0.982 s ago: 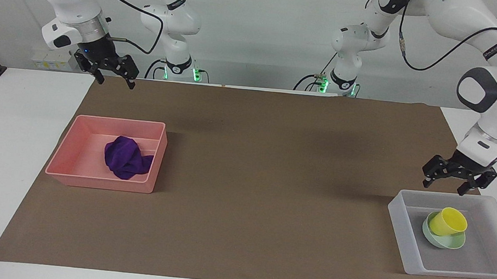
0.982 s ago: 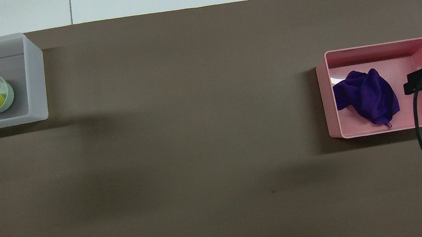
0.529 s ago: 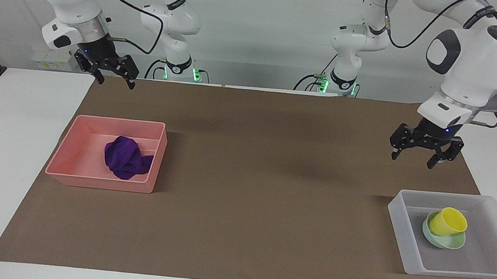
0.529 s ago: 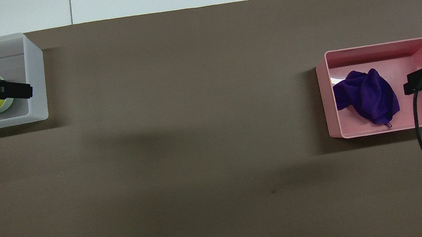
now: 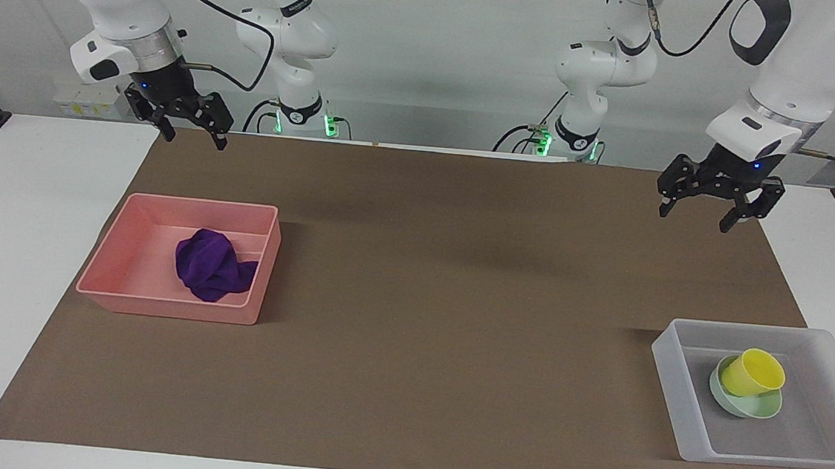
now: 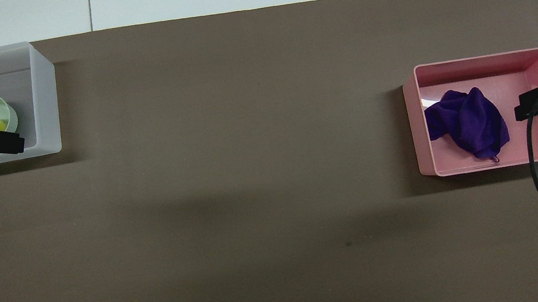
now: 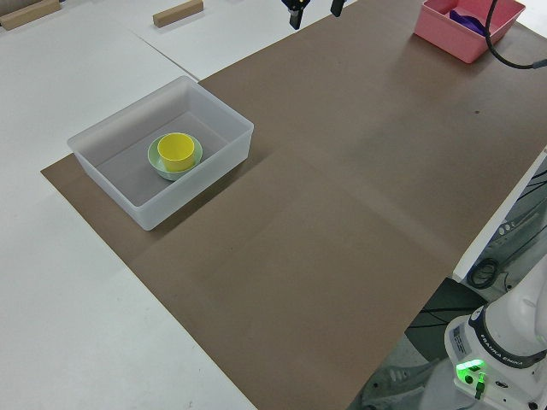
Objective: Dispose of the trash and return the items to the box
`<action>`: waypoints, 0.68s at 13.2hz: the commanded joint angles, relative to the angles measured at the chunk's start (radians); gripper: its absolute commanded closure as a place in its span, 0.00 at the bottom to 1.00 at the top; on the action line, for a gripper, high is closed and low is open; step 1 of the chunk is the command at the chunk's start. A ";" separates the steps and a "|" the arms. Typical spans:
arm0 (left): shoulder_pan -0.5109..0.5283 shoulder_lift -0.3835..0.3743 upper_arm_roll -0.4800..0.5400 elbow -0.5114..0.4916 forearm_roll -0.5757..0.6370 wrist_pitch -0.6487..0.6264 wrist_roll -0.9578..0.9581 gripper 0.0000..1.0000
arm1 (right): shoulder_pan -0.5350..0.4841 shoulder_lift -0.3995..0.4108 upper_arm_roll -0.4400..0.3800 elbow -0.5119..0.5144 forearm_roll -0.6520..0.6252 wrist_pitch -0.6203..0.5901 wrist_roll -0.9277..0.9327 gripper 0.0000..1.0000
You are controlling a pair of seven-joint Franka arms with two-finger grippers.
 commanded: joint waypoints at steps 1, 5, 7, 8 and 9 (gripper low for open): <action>0.000 -0.030 0.008 -0.001 0.006 -0.057 -0.013 0.00 | -0.010 -0.023 0.006 -0.026 0.018 0.011 0.015 0.00; 0.002 -0.047 0.011 -0.006 0.013 -0.083 -0.015 0.00 | -0.010 -0.023 0.006 -0.026 0.018 0.013 0.011 0.00; 0.002 -0.047 0.011 0.001 0.015 -0.086 -0.013 0.00 | -0.015 -0.023 0.006 -0.026 0.014 0.013 0.007 0.00; 0.002 -0.047 0.011 -0.001 0.013 -0.089 -0.013 0.00 | -0.010 -0.023 0.006 -0.024 0.001 0.013 -0.001 0.00; 0.002 -0.050 0.010 -0.004 0.013 -0.091 -0.013 0.00 | -0.010 -0.021 0.004 -0.020 -0.011 0.011 -0.001 0.00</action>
